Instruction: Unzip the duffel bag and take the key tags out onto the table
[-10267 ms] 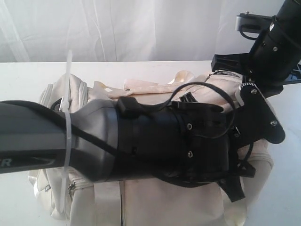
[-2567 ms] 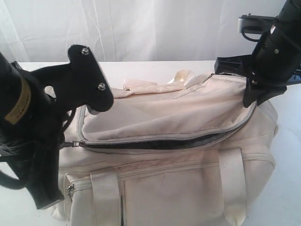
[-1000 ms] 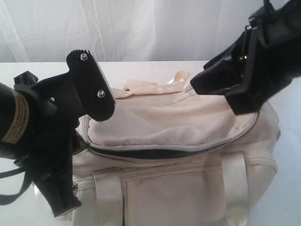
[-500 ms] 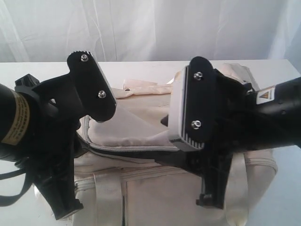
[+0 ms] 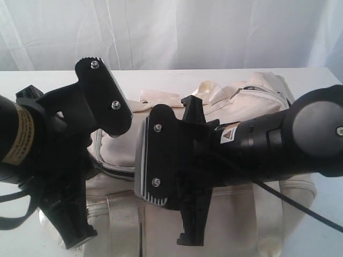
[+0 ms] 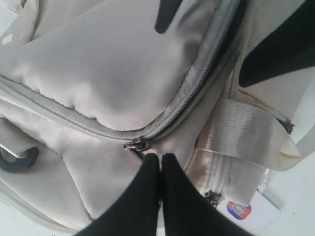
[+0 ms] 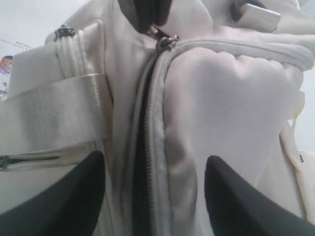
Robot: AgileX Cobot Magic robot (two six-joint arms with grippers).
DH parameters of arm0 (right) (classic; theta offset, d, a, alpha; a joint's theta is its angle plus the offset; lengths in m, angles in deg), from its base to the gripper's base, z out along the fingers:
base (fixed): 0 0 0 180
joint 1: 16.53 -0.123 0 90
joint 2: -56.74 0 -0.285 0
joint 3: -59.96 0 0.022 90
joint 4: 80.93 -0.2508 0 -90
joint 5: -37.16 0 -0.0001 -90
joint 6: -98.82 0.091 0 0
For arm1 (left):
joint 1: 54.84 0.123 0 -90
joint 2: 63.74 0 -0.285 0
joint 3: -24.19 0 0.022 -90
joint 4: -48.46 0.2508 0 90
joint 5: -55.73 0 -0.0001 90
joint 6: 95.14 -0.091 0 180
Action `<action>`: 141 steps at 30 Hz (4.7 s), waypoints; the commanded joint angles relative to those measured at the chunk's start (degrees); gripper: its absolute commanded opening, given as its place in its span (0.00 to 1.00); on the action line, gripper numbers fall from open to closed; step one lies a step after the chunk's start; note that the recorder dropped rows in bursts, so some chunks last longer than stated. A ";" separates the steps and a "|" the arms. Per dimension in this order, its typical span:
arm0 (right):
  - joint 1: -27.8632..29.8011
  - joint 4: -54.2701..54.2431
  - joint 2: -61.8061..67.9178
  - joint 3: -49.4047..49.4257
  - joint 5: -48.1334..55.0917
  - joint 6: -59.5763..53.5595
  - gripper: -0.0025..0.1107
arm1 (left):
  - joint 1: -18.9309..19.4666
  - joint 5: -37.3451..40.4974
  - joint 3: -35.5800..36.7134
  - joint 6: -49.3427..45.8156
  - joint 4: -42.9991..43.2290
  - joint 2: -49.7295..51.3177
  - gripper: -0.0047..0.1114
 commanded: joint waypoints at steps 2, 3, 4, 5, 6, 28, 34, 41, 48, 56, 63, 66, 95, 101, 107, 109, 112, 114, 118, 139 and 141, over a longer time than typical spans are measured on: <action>-0.57 -0.42 2.44 0.25 0.72 1.27 0.39 | -0.16 0.13 0.40 1.64 -0.50 -0.63 0.04; -0.57 -0.42 2.71 0.25 0.72 2.15 0.39 | -0.16 0.13 0.40 1.64 -0.50 -0.63 0.04; -0.57 -0.42 3.47 0.25 0.72 3.18 0.32 | -0.16 0.13 0.40 1.79 -0.50 -0.63 0.04; -0.57 -0.42 3.47 0.25 0.72 5.02 0.22 | -0.16 0.13 0.40 1.89 -0.50 -0.63 0.04; -0.57 -0.42 3.47 0.25 0.72 5.43 0.15 | -0.16 0.13 0.40 2.00 -0.31 -0.63 0.04; -0.57 0.09 3.47 0.25 6.14 6.26 0.02 | 18.84 -17.30 0.40 5.77 13.75 1.79 0.04; -0.57 0.09 3.47 0.25 7.45 6.26 0.02 | 26.96 -28.91 0.30 4.27 15.97 7.46 0.04; -0.57 0.32 3.47 2.44 6.94 6.26 0.02 | 33.94 -34.05 -3.40 4.72 16.80 14.57 0.04; -0.57 0.20 3.47 3.46 6.27 6.37 0.02 | 37.48 -35.16 -10.09 4.72 16.80 20.89 0.04; -0.57 -0.01 3.47 3.46 6.27 6.37 0.02 | 38.64 -33.04 -13.42 4.72 16.80 25.13 0.04; -0.57 -0.12 3.47 3.34 5.63 7.01 0.07 | 38.64 -26.95 -14.71 4.56 16.28 25.13 0.32; -0.57 -0.12 3.47 3.34 5.00 7.27 0.23 | 38.64 -21.84 -14.71 4.42 16.39 24.23 0.53; -0.57 16.43 -1.38 -8.92 15.00 45.81 0.45 | 38.29 3.04 8.75 -20.08 -26.97 -14.74 0.04; -0.57 16.55 3.08 -10.60 16.63 45.81 0.45 | 38.29 0.07 15.40 -18.95 -27.81 -18.81 0.04; -0.57 16.55 5.80 -10.60 14.87 45.81 0.38 | 38.29 -1.48 15.40 -18.95 -28.12 -20.55 0.04; -0.57 17.15 5.80 -10.60 14.06 45.81 0.30 | 38.29 -1.48 15.40 -18.95 -28.12 -20.64 0.04; -0.57 18.35 5.80 -10.60 13.64 45.81 0.16 | 38.29 -1.60 15.40 -18.95 -28.21 -20.62 0.04; -0.57 18.35 5.80 -10.60 13.64 45.81 0.09 | 38.29 -1.74 15.40 -18.95 -28.21 -20.62 0.04; -0.57 18.38 5.80 -10.60 13.38 45.81 0.02 | 38.29 -1.83 15.40 -18.95 -28.21 -20.62 0.04; -0.57 24.45 5.80 -13.32 21.69 45.81 0.07 | 38.29 -2.12 15.40 -18.95 -29.02 -20.62 0.04; -0.57 24.76 5.80 -13.32 21.78 45.81 0.13 | 38.29 -2.12 15.40 -18.95 -29.02 -20.62 0.04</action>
